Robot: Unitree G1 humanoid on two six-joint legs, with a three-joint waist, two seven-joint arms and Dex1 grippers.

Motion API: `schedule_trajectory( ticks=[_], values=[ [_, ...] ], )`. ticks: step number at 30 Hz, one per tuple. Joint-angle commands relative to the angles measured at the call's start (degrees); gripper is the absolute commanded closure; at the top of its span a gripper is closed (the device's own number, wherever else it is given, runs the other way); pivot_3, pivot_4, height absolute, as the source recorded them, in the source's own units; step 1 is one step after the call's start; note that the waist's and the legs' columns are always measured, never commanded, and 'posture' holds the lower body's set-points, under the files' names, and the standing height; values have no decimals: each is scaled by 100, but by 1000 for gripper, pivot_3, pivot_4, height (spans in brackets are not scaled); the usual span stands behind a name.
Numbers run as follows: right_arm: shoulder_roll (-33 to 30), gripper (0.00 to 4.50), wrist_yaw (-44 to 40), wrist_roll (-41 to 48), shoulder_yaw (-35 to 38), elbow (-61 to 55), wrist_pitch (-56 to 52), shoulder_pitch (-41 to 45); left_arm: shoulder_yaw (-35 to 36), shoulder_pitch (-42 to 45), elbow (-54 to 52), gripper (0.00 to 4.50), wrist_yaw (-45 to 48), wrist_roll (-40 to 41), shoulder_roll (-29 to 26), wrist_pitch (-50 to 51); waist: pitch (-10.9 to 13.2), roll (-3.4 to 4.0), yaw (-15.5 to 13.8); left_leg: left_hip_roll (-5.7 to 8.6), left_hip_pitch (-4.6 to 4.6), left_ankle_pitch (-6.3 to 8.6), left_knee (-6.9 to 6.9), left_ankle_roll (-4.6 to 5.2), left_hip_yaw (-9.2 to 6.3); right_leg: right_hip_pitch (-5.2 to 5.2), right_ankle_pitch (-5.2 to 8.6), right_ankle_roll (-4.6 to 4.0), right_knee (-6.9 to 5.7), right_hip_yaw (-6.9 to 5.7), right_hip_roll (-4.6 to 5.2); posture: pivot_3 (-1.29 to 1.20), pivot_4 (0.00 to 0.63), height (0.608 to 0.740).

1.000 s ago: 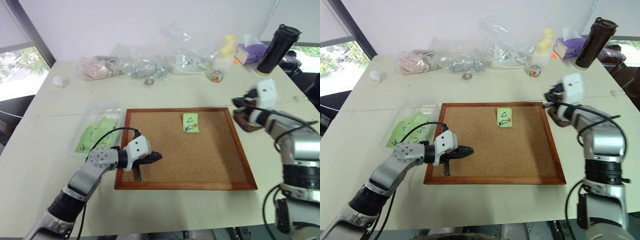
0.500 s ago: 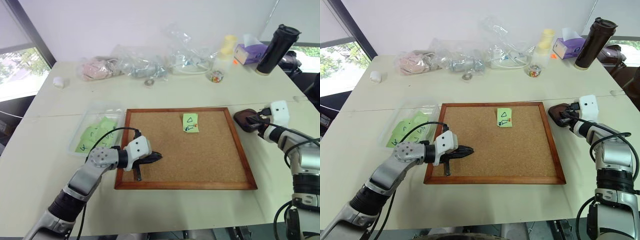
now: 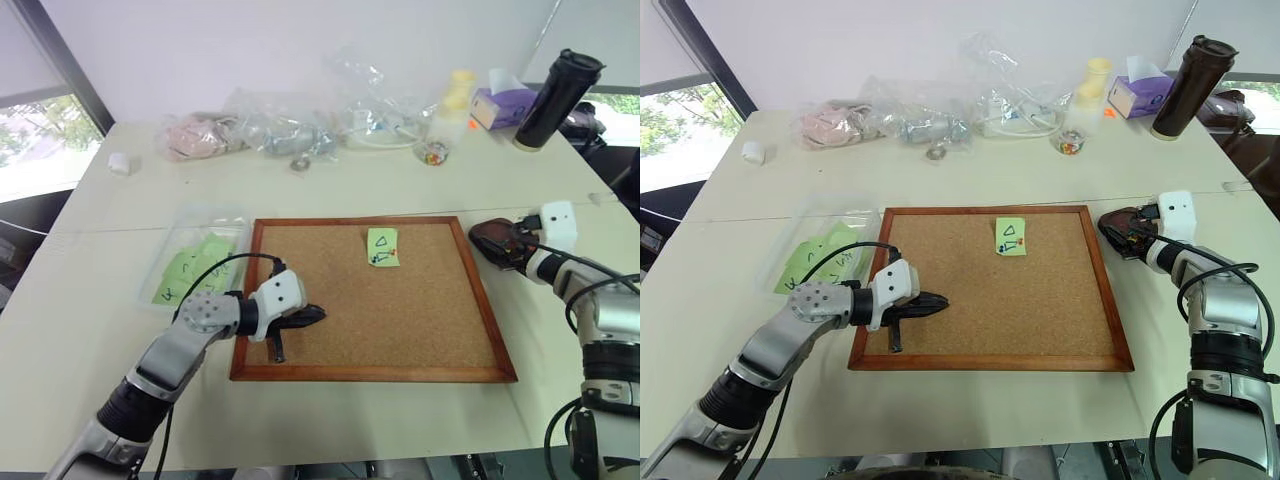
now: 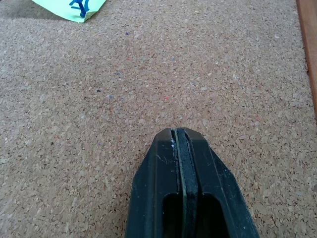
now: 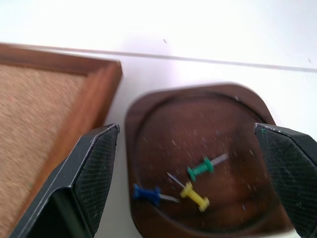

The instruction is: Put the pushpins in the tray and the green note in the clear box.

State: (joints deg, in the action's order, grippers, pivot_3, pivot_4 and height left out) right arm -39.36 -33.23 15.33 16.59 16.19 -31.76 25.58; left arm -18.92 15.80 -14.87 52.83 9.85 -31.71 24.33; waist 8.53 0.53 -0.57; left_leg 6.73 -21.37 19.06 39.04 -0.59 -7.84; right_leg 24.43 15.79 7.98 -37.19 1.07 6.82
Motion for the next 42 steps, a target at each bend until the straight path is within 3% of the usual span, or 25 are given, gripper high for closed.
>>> schedule_trajectory(
  ticks=[1, 7, 13, 16, 18, 33, 36, 40, 42],
  values=[
    [-128, 112, -569, 538, -247, -1696, -358, -96, -105, -168, -31, 4500, 30, -32, -28, 15, -1, 3, 0, 0, -1, 0, -1, 0, 0, 1, 0, 0, 0, 1, 0, 0, 150, 740],
    [258, 112, -635, 726, -1113, -3165, -731, -571, -121, -204, -33, 4500, -11, -44, -2, 3, -2, -7, -14, -1, -1, 1, 2, 1, -10, -7, 0, 0, 4, -1, -1, 0, 150, 740],
    [654, 112, -325, 392, -1639, -2997, -559, -534, -121, -165, -24, 4500, -21, -43, 17, 28, -1, -7, -18, 2, -1, 1, 2, 1, -10, -5, 0, 0, 3, -3, 0, 0, 150, 740],
    [749, 930, -284, 196, -1829, -2760, -369, -443, -101, -152, -35, 4500, -23, -39, 9, 44, -1, -7, -16, 1, 1, 0, 2, 1, -10, -5, 0, 0, 2, -5, -1, 0, 150, 740],
    [754, 1825, -278, 147, -1848, -2665, -326, -403, -94, -148, -44, 4500, -34, -41, 8, 54, -1, -7, -16, 0, 0, 0, 1, 0, -12, -4, 0, 0, 2, -6, -1, 0, 150, 740],
    [887, 1825, -318, -55, -1826, -1790, 149, -291, -53, -192, -77, 4500, -115, -39, 19, 100, -1, -7, -11, 1, 0, 0, 2, 1, -11, -4, 0, 0, 2, -6, -1, 0, 150, 740],
    [922, 2588, -331, -123, -1829, -1580, 281, -253, -55, -157, -40, 4500, -132, -52, 36, 91, -1, -7, -12, 1, 1, 0, 2, 0, -11, -5, 0, 0, 1, -6, -1, 0, 150, 740],
    [939, 4462, -343, -159, -1823, -1537, 343, -239, -49, -162, -46, 4500, -147, -51, 37, 99, -1, -7, -11, 2, 1, 0, 2, 0, -11, -5, 0, 0, 2, -6, -1, 0, 150, 740],
    [925, 4462, -355, -170, -1814, -1563, 323, -243, -47, -159, -45, 4500, -153, -50, 35, 103, -1, -7, -12, 2, 0, 0, 3, 0, -11, -5, 0, 0, 2, -6, -1, 0, 150, 740]
  ],
)
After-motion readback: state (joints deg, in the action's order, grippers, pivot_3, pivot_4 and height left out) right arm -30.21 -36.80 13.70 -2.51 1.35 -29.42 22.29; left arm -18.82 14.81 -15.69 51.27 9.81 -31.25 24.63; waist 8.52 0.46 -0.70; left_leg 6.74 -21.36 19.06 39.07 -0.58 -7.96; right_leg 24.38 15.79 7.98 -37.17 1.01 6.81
